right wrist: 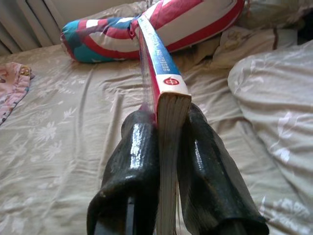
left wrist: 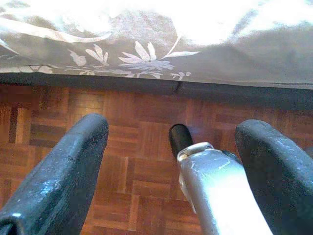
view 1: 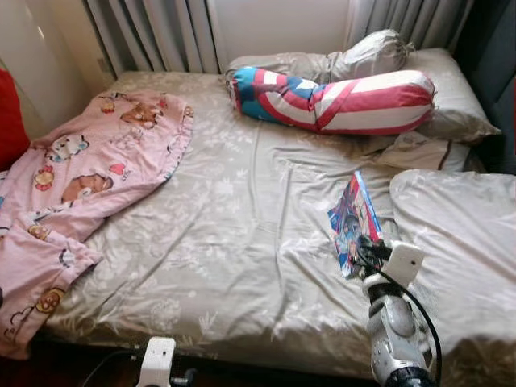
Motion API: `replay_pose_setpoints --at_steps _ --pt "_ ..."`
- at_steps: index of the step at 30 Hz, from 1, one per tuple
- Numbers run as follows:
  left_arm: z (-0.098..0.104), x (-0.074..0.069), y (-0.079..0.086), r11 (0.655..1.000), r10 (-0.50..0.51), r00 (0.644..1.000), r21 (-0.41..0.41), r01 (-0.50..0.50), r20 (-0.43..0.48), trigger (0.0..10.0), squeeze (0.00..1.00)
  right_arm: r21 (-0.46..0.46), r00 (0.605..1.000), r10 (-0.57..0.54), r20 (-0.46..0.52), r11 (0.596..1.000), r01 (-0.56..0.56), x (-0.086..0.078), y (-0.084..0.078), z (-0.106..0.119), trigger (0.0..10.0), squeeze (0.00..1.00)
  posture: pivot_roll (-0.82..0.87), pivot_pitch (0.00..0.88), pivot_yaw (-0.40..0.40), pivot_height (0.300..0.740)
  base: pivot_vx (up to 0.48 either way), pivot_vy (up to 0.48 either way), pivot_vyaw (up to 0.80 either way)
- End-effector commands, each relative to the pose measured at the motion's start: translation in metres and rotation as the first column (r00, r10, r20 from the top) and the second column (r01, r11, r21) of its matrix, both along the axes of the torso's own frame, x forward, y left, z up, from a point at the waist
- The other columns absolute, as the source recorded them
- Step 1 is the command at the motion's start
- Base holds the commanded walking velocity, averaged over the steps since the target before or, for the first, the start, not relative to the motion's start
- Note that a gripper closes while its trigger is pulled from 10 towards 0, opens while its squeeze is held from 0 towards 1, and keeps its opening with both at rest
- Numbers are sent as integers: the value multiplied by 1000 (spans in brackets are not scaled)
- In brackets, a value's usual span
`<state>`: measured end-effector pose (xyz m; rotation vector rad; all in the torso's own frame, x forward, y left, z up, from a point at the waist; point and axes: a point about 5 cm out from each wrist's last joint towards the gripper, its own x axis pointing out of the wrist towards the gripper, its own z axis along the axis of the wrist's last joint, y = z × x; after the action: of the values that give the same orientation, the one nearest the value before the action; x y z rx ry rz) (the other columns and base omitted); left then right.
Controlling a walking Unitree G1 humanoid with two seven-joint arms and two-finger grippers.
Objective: Clean up the room
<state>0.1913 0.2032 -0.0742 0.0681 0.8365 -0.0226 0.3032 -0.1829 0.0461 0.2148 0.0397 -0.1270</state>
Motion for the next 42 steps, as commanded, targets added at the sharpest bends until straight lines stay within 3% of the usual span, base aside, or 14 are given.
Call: replay_pose_setpoints --at_steps 1,9,17,27,42 --pt "-3 -6 3 1000 10 1000 8 -10 -22 10000 0 2 1000 6 25 1000 -6 4 1 6 10000 0 -82 89 -6 740 0 0 -781" --pt "-5 -9 2 1000 3 999 22 -2 -32 10000 0 9 1000 7 19 1000 -8 -3 9 0 10000 0 -99 90 5 740 0 -63 -781" --pt "-8 -14 -5 999 -31 998 31 33 -51 10000 0 -4 999 34 24 999 -34 -1 12 1 10000 0 -95 74 1 740 0 -453 0" --pt "-18 -33 -25 999 -23 997 22 24 -72 10000 0 -4 999 50 18 999 -50 -1 17 0 10000 0 -91 64 -2 740 0 0 0" --pt "-16 -27 -20 1000 -11 998 23 12 -69 10000 0 -1 998 56 14 998 -56 2 19 1 10000 0 -92 113 6 740 0 0 0"
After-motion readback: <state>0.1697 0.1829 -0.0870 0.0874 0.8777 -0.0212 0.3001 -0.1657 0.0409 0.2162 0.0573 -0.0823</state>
